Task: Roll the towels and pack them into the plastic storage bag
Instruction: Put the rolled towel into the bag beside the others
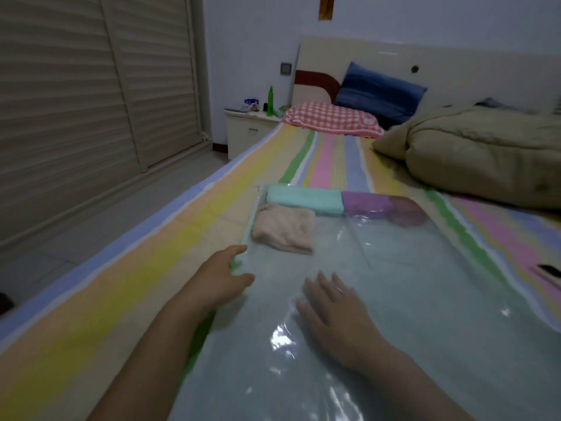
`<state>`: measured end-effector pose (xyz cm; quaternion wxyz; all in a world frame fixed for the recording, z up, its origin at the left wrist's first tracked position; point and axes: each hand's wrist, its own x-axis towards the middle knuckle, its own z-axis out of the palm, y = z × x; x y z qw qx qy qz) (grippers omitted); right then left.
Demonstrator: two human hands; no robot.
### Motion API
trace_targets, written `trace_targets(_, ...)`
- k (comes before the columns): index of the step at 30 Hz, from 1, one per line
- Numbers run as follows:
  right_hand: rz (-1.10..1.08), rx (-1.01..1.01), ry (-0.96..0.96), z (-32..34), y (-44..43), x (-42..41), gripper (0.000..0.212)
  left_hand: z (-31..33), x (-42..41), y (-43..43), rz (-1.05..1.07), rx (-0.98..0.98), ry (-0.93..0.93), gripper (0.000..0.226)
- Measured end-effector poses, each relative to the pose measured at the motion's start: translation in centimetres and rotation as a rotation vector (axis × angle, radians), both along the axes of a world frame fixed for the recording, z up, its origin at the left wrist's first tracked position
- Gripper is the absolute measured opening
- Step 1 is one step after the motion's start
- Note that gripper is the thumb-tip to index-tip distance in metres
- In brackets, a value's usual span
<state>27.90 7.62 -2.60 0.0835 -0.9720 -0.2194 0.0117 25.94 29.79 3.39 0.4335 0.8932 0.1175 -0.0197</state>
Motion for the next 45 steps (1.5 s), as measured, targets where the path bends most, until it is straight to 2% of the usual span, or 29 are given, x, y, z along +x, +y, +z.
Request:
trace_targets(1,0.004,0.0,0.004,0.3,-1.4,-2.1,0.119,0.9,-1.5,-1.0,-0.066,0.164,-0.001,0.062)
trace_targets(3,-0.035,0.012,0.058,1.2,-3.8,-6.6,0.126,2.2,-4.6,-4.1,-0.202,0.364,-0.014,0.069)
trace_targets(5,-0.018,0.009,0.037,2.2,-6.2,-10.6,0.112,2.9,-7.5,-8.3,-0.318,0.436,-0.064,0.078)
trace_targets(9,0.031,-0.013,0.014,0.6,-13.0,-17.8,0.049,3.4,-11.9,-18.4,-0.555,0.346,-0.295,0.054)
trace_targets(10,0.043,0.072,0.026,1.0,-14.9,-19.6,0.037,3.3,-12.8,-21.0,-0.592,0.298,-0.333,0.051)
trace_targets(11,0.046,0.146,0.059,2.2,-16.6,-20.8,0.033,3.1,-13.6,-23.4,-0.623,0.251,-0.355,0.049)
trace_targets(13,0.069,0.227,0.112,4.4,-20.8,-22.8,0.039,2.4,-14.9,-27.6,-0.69,0.174,-0.335,0.047)
trace_targets(14,0.06,0.287,0.079,5.6,-22.9,-23.7,0.039,1.7,-15.3,-29.4,-0.712,0.171,-0.306,0.048)
trace_targets(16,-0.055,0.343,-0.044,7.3,-27.3,-25.1,0.027,0.5,-16.0,-32.4,-0.709,0.302,-0.203,0.047)
trace_targets(18,-0.201,0.349,-0.198,7.9,-32.1,-26.1,0.014,0.5,-16.8,-35.0,-0.632,0.588,-0.118,0.038)
trace_targets(20,-0.316,0.303,-0.352,7.9,-36.6,-27.1,0.011,1.1,-17.9,-37.9,-0.585,0.79,-0.157,0.026)
trace_targets(21,-0.33,0.26,-0.368,7.8,-38.8,-27.6,0.013,1.3,-18.4,-39.4,-0.59,0.804,-0.236,0.025)
trace_targets(22,-0.321,0.219,-0.353,7.7,-40.7,-28.1,0.015,1.3,-18.9,-40.8,-0.605,0.752,-0.366,0.027)
trace_targets(24,-0.266,0.155,-0.241,7.1,-43.5,-29.2,0.023,0.9,-19.8,-43.6,-0.715,0.522,-0.679,0.029)
trace_targets(26,-0.192,0.115,-0.192,6.6,-44.9,-29.9,0.034,0.7,-20.6,-45.8,-0.952,0.395,-0.788,0.028)
trace_targets(28,-0.144,0.116,-0.21,6.5,-45.4,-30.1,0.032,0.0,-21.2,-47.1,-1.113,0.418,-0.744,0.035)
trace_targets(30,-0.109,0.146,-0.249,6.3,-45.7,-30.0,0.024,-0.4,-21.3,-47.4,-1.095,0.421,-0.722,0.042)
trace_targets(33,-0.128,0.216,-0.303,5.9,-46.2,-29.4,0.028,-0.5,-21.1,-46.9,-1.055,0.353,-0.661,0.049)
trace_targets(35,-0.167,0.242,-0.336,5.6,-46.2,-29.2,0.029,-0.4,-21.0,-46.9,-1.016,0.305,-0.632,0.041)
trace_targets(37,-0.191,0.251,-0.37,5.7,-46.1,-29.1,0.029,-0.3,-20.7,-47.1,-0.896,0.152,-0.6,0.02)
trace_targets(39,-0.196,0.236,-0.393,6.1,-46.2,-29.0,0.03,-0.2,-20.0,-47.4,-0.738,-0.016,-0.55,0.01)
trace_targets(42,-0.223,0.129,-0.435,6.6,-48.1,-28.3,0.027,-0.1,-18.2,-47.9,-0.561,-0.215,-0.407,0.016)
trace_targets(45,-0.371,0.015,-0.458,7.8,-51.7,-26.1,0.028,-0.2,-15.8,-48.6,-0.38,-0.237,-0.327,0.021)
